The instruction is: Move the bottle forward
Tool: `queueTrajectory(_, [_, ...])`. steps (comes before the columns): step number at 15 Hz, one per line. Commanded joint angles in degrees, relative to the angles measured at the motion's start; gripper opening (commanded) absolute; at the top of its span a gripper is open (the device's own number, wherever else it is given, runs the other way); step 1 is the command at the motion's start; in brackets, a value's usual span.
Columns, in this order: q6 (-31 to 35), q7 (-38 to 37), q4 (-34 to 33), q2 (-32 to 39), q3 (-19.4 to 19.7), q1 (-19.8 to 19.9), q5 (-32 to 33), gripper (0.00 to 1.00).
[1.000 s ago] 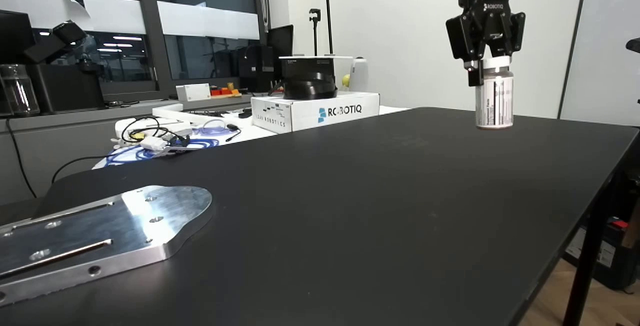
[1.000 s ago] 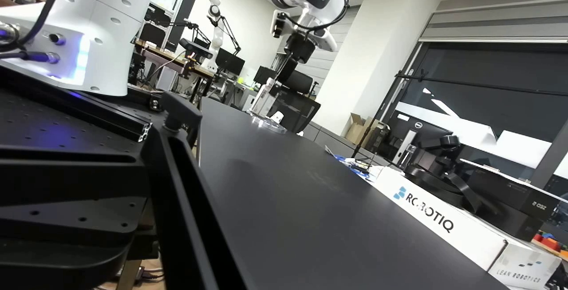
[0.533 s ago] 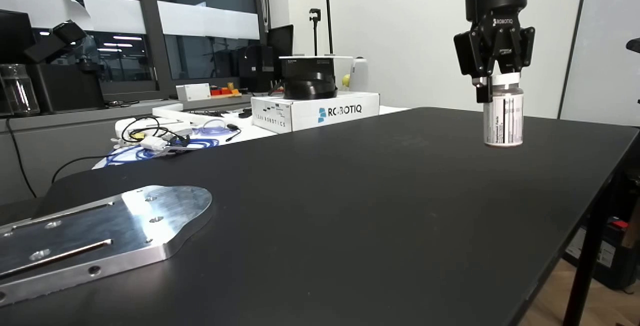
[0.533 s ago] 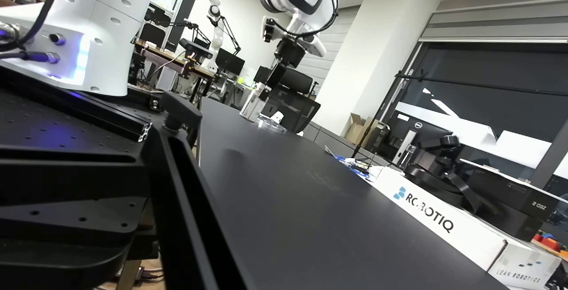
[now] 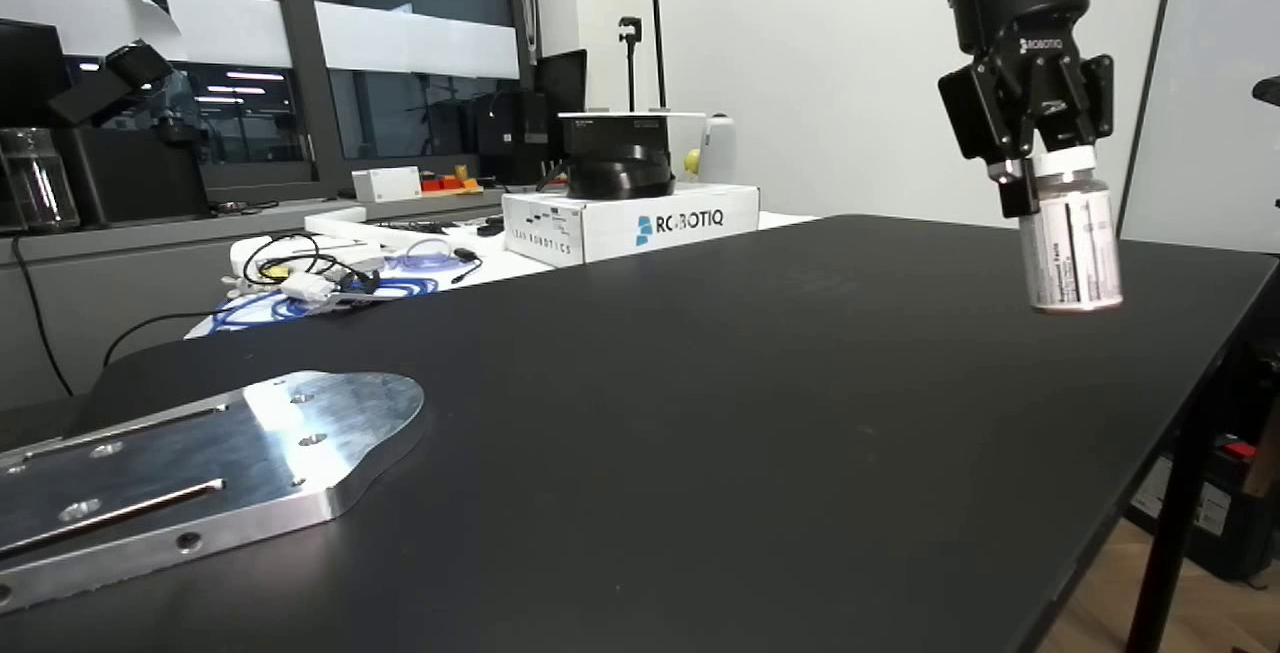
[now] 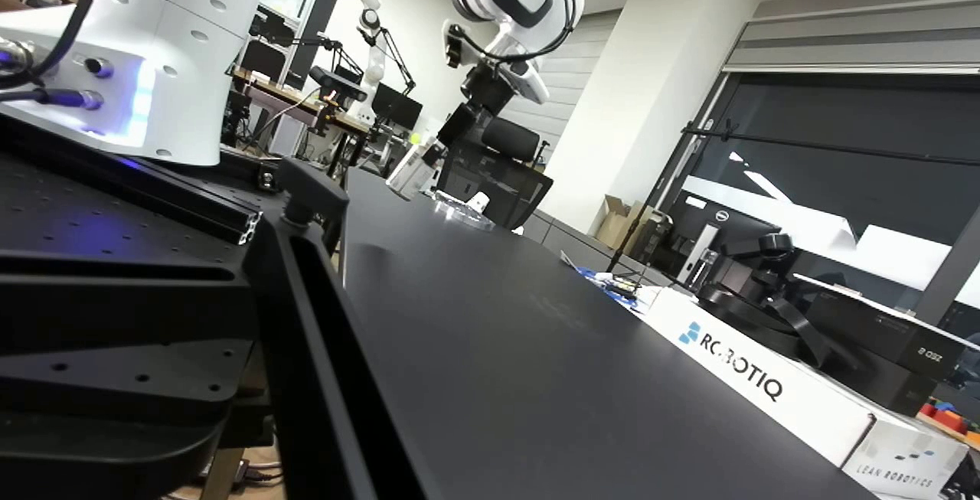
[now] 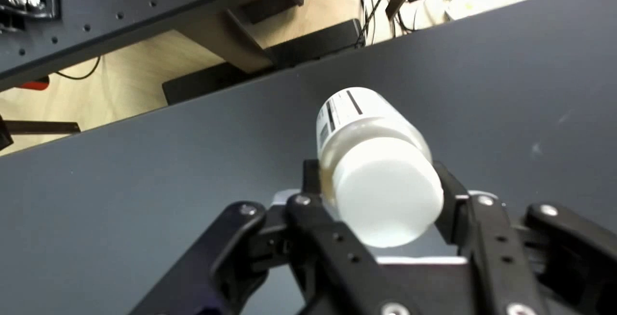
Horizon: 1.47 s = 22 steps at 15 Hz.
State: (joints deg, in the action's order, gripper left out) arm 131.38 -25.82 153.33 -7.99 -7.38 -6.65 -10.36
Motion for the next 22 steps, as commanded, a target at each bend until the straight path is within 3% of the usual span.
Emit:
queueTrajectory(1, [-1.4, 0.4, -0.3, -0.1, -0.3, 0.2, -0.8, 0.55])
queueTrajectory(10, [-2.0, 0.7, -0.4, -0.1, -0.3, 0.1, -1.1, 0.55])
queueTrajectory(11, [-2.0, 0.7, -0.4, -0.1, -0.3, 0.1, -1.1, 0.30])
queueTrajectory(17, [16.5, 1.2, 1.0, 3.5, 0.9, 1.9, -0.3, 0.30])
queueTrajectory(22, [26.0, 1.2, 1.0, 8.2, 2.2, 2.9, 0.3, 0.30])
